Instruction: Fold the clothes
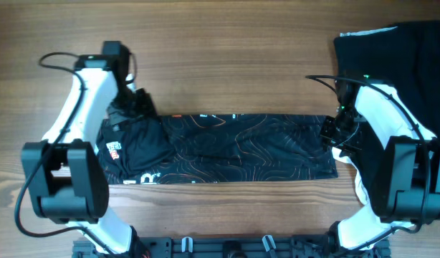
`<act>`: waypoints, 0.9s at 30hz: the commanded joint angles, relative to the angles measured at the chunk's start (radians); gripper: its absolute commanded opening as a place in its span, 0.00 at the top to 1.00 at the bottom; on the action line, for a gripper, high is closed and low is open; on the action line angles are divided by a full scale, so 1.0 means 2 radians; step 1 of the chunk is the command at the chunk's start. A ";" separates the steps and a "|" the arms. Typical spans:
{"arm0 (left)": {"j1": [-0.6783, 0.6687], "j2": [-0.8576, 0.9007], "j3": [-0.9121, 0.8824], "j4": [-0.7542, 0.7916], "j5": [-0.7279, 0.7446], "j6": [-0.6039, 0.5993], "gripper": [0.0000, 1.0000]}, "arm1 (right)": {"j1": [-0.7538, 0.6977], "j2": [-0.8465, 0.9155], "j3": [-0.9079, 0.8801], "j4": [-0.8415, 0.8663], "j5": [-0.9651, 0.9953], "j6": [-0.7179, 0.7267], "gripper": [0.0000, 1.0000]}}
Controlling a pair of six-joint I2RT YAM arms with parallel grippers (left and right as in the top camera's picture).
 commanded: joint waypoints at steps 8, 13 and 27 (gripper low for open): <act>-0.053 -0.002 -0.080 0.094 -0.069 -0.094 0.23 | -0.008 -0.005 -0.002 0.008 -0.001 -0.017 0.60; -0.053 -0.002 -0.082 0.118 -0.085 -0.094 0.48 | -0.008 -0.005 -0.002 0.009 -0.001 -0.017 0.60; -0.053 -0.013 -0.114 0.121 -0.063 -0.085 0.96 | -0.008 -0.005 -0.002 0.007 -0.001 -0.019 0.60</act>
